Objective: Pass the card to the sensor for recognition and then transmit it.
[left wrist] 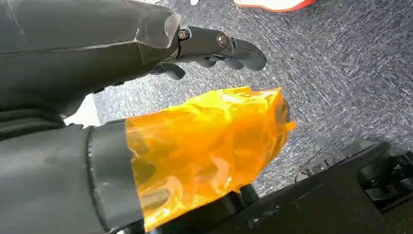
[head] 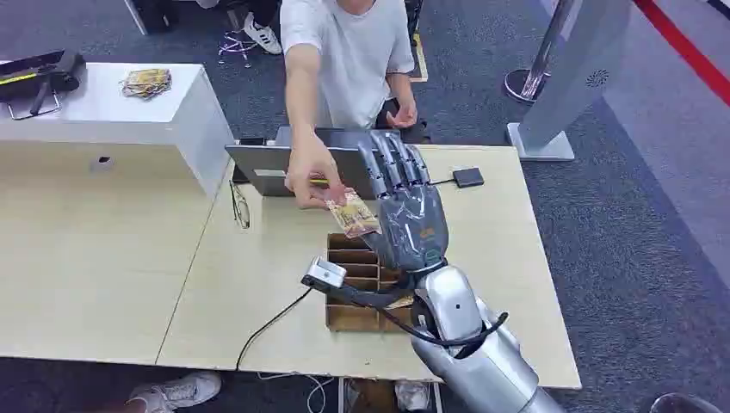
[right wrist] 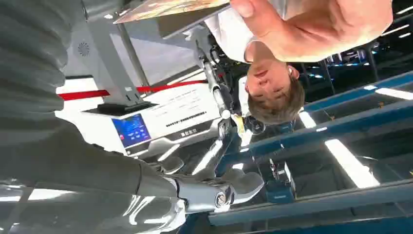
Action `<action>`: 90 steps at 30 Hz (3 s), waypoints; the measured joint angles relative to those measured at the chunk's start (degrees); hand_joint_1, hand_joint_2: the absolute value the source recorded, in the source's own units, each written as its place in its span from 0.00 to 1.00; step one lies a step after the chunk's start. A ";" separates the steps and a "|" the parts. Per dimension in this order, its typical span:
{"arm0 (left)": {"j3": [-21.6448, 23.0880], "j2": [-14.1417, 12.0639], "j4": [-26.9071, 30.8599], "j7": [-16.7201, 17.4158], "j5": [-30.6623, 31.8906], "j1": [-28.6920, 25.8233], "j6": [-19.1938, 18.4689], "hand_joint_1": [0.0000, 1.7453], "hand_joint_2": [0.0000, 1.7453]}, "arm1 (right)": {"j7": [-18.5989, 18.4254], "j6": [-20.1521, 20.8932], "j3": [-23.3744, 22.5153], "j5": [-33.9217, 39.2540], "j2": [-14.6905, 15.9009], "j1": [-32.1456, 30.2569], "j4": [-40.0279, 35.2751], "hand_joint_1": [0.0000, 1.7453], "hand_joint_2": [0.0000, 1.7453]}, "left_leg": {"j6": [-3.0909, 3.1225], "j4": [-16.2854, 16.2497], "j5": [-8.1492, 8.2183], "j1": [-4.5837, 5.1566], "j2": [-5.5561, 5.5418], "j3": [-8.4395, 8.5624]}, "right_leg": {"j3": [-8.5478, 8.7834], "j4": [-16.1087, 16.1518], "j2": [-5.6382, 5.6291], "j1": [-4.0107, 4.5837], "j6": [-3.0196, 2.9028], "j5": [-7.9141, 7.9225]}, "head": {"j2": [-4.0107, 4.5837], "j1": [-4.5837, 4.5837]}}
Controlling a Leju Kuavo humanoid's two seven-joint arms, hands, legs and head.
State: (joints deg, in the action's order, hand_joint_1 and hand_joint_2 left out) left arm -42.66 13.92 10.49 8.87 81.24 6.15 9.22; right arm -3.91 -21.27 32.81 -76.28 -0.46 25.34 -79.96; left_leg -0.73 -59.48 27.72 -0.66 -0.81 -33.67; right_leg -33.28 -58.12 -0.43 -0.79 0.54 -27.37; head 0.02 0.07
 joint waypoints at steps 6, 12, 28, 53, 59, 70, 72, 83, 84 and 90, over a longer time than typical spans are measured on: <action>0.02 0.00 0.00 -0.02 0.00 0.00 0.02 0.00 0.00 | 0.35 0.11 -0.02 -0.11 0.00 0.00 0.22 1.00 1.00 | 0.00 0.00 0.00 0.00 0.00 0.00 | 0.00 0.00 0.00 0.00 0.00 0.00 | 0.00 0.00; 0.02 0.00 0.00 0.00 0.00 0.00 0.02 0.00 0.00 | 1.42 0.20 -0.02 0.28 0.00 -0.01 0.26 1.00 1.00 | 0.00 0.00 0.00 0.00 0.00 0.00 | 0.00 0.00 0.00 0.00 0.00 0.00 | 0.00 0.00; 0.02 0.00 0.00 -0.02 -0.24 0.00 0.28 0.00 0.00 | 2.49 0.20 -0.02 1.40 0.00 -0.02 0.26 1.00 1.00 | 0.00 0.00 0.00 0.00 0.00 0.00 | 0.00 0.00 0.00 0.00 0.00 0.00 | 0.00 0.00; -0.28 -0.04 0.00 -0.59 -2.45 -0.42 1.71 0.00 0.00 | 11.85 11.04 -0.02 28.42 -0.13 -3.49 -6.12 1.00 1.00 | 0.00 0.00 0.00 0.00 0.00 0.00 | 0.00 0.00 0.01 0.00 0.00 0.00 | 0.00 0.00; -0.57 -0.11 0.00 -1.44 -2.86 -1.15 2.82 0.00 0.00 | 15.10 15.54 -1.20 38.98 0.09 -5.05 -6.32 1.00 1.00 | 0.00 0.00 0.01 0.00 0.00 0.00 | -0.01 0.01 0.00 0.00 0.00 0.00 | 0.00 -0.02; -1.49 -0.26 0.00 -2.29 -3.65 -1.44 3.39 0.00 0.00 | 18.06 22.82 -5.42 53.32 1.42 -6.83 -4.35 1.00 1.00 | 0.00 0.00 0.01 0.00 0.01 0.00 | -0.01 0.01 0.01 0.00 0.00 0.00 | 0.00 0.00; -1.62 -0.26 0.00 -2.32 -3.80 -1.45 3.41 0.00 0.00 | 17.99 24.02 -5.97 55.44 1.73 -6.90 -3.93 1.00 1.00 | 0.00 -0.01 0.01 0.00 0.00 0.01 | -0.01 0.01 0.01 0.00 0.00 0.00 | 0.00 0.00; -1.92 -0.28 0.00 -2.47 -4.06 -1.69 3.87 0.00 0.00 | 19.91 29.25 -9.18 66.07 4.06 -8.75 -1.40 1.00 1.00 | 0.00 -0.01 0.01 0.00 0.00 0.00 | -0.01 0.02 0.01 0.00 0.00 0.00 | 0.00 0.00; -2.01 -0.31 0.00 -2.49 -4.11 -1.69 3.89 0.00 0.00 | 20.07 29.31 -9.51 66.56 4.26 -8.91 -1.20 1.00 1.00 | 0.00 -0.01 0.01 0.00 0.00 0.00 | -0.01 0.02 0.01 0.00 0.01 0.00 | 0.00 0.00; -2.51 -0.33 0.00 -2.54 -4.33 -1.76 3.98 0.00 0.00 | 20.15 29.86 -11.19 68.13 5.68 -9.64 -0.32 1.00 1.00 | 0.00 -0.02 0.01 0.00 -0.01 0.00 | -0.01 0.02 0.02 0.00 0.00 0.00 | 0.00 0.00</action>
State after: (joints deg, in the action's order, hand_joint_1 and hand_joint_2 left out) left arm -45.18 13.60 10.49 6.34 76.91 4.39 13.20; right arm 16.24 8.59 21.61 -8.15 5.23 15.70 -80.28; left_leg -0.74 -59.50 27.73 -0.66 -0.82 -33.67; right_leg -33.29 -58.10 -0.41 -0.80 0.54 -27.38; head 0.02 0.07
